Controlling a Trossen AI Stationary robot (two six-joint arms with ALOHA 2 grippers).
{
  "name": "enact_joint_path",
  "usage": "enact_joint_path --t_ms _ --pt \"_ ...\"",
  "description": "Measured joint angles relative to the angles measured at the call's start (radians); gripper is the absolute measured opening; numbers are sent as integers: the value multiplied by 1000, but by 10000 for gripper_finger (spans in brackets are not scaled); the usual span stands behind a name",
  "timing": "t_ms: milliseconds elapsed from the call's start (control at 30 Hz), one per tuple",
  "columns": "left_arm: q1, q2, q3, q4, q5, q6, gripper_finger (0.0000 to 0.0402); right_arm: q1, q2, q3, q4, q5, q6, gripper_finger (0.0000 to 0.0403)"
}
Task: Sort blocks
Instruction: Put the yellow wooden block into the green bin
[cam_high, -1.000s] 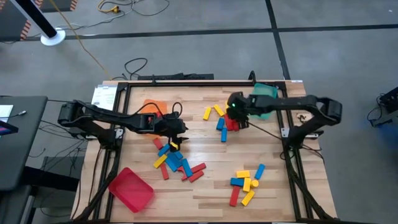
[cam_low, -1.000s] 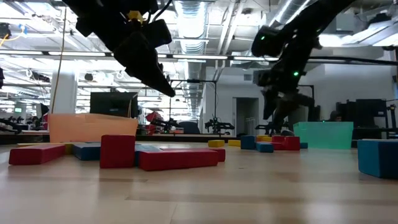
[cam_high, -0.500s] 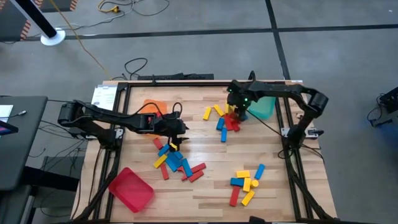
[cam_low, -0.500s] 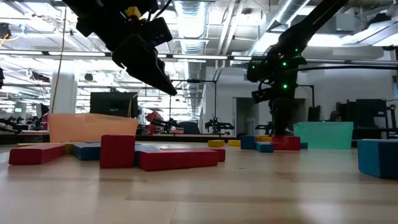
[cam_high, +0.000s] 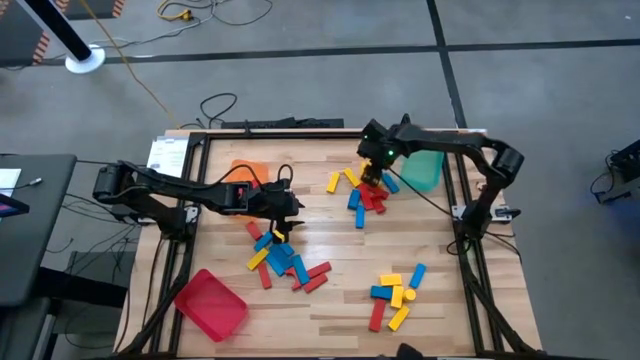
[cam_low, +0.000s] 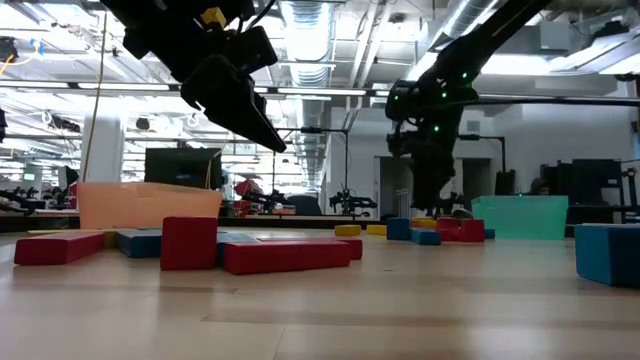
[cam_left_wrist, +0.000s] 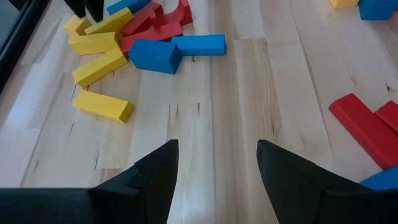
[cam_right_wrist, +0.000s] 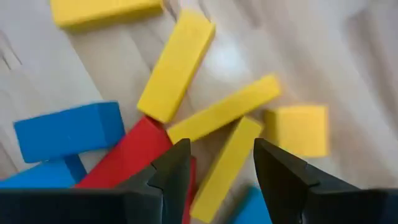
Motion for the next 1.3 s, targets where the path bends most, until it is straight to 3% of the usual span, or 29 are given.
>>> enact_joint_path --t_ms 233,467,833,1067,1300 --pt "0 0 0 -1 0 0 212 -4 122 3 -10 7 53 193" --pt "-1 0 0 -2 1 3 212 -5 129 7 14 24 62 184" --pt "-1 0 0 7 2 22 212 -13 106 10 81 25 55 56" --pt "-1 0 0 -1 2 30 212 4 32 6 70 41 78 34" --pt "-1 0 0 21 2 64 212 36 -127 6 63 206 153 35"
